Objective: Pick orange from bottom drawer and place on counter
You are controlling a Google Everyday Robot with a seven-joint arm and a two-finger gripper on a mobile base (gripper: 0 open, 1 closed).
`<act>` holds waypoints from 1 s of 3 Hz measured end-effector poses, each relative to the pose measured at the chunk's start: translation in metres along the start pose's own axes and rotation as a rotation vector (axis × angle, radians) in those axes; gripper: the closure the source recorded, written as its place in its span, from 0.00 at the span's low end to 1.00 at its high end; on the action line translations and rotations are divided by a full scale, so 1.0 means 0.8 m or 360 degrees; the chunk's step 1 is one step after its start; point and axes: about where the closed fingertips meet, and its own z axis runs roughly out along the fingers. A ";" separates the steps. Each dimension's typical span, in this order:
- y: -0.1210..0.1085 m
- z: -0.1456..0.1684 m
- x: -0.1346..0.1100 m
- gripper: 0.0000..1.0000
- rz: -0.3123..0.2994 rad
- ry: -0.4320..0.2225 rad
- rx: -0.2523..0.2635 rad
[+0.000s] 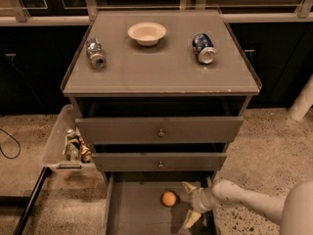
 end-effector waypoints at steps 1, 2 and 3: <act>0.003 0.046 0.015 0.00 -0.0014 -0.0068 -0.0025; 0.000 0.078 0.018 0.00 -0.0038 -0.0159 -0.0034; -0.012 0.099 0.008 0.00 -0.0047 -0.0267 -0.0025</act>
Offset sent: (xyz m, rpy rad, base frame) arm 0.0234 0.0343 -0.0779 0.1496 -0.0245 0.0708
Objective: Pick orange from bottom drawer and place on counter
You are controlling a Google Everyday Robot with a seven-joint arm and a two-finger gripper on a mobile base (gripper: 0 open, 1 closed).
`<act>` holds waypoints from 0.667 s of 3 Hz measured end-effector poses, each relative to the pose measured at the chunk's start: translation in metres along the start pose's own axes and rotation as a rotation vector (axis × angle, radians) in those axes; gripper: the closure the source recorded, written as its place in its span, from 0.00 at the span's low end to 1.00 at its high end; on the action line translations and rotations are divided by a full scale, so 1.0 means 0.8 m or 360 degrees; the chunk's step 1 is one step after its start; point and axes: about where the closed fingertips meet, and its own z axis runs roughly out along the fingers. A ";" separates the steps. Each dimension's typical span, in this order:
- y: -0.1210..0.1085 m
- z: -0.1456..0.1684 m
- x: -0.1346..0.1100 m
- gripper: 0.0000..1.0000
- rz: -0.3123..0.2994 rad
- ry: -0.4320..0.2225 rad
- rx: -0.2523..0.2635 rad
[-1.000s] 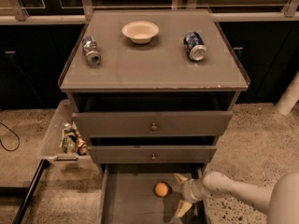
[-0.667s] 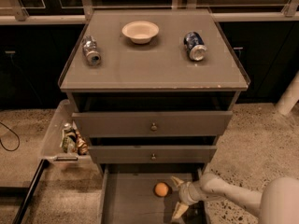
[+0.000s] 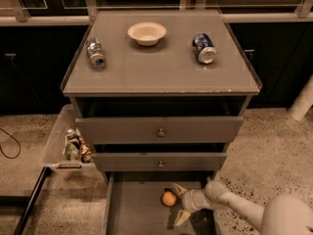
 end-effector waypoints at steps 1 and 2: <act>-0.011 0.017 0.001 0.00 0.0035 -0.0077 0.0000; -0.019 0.028 0.009 0.00 0.0095 -0.0149 0.0002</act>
Offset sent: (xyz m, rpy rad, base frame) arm 0.0324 0.0039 -0.0261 0.1562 0.0563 -0.0601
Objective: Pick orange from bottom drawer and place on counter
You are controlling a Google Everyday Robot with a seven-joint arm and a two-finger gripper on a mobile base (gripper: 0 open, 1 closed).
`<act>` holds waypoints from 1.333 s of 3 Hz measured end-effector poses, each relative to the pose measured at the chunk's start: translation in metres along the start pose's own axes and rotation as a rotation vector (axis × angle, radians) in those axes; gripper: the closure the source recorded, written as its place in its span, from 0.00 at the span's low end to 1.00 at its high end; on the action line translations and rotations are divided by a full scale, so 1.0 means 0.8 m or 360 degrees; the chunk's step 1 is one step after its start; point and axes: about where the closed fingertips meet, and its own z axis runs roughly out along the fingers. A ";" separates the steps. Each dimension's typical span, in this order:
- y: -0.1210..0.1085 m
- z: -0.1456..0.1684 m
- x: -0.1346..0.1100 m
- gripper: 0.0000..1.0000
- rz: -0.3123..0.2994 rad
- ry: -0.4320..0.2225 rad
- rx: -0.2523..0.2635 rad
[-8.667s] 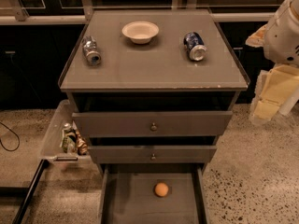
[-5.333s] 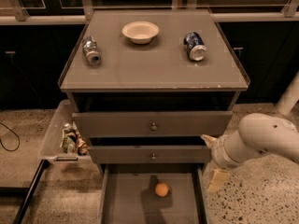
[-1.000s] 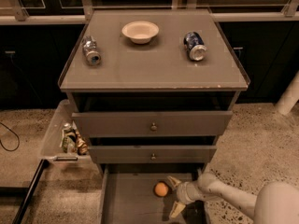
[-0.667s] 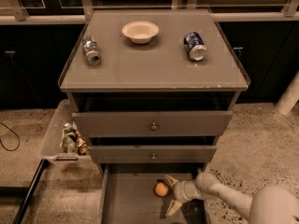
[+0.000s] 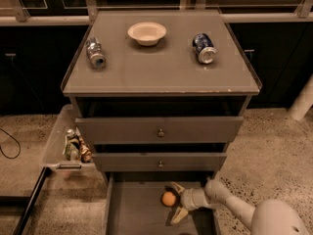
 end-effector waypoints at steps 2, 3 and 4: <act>-0.014 0.010 0.010 0.00 0.0101 -0.0096 0.0005; -0.015 0.009 0.010 0.19 0.0101 -0.0095 0.0008; -0.015 0.009 0.010 0.43 0.0101 -0.0095 0.0007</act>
Offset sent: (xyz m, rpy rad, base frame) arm 0.0231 -0.0065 -0.0113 0.0975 0.0635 -0.0624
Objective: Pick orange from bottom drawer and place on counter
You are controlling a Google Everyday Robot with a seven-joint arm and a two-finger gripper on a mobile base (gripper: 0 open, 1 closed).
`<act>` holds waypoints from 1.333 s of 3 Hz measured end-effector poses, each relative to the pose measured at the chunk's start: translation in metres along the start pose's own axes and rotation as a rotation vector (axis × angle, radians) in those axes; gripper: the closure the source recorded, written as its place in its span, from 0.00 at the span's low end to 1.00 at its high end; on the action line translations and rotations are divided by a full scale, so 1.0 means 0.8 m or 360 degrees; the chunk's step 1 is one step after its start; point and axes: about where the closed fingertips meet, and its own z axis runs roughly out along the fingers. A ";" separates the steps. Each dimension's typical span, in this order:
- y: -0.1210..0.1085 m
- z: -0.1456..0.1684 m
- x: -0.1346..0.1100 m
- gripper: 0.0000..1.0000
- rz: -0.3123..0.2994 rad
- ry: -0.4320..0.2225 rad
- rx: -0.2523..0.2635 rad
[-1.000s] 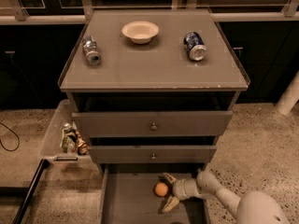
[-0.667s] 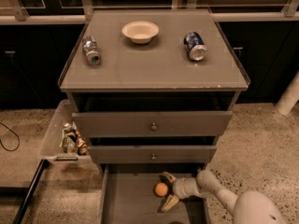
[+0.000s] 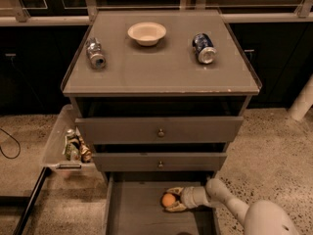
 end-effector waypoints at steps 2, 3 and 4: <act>0.000 0.000 0.000 0.89 0.0000 0.0000 0.0000; 0.000 0.000 0.000 1.00 0.0000 0.0000 0.0000; 0.010 -0.006 -0.005 1.00 0.0010 0.0024 -0.0002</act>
Offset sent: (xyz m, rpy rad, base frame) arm 0.0000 0.0000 0.0000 0.0000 0.0000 0.0000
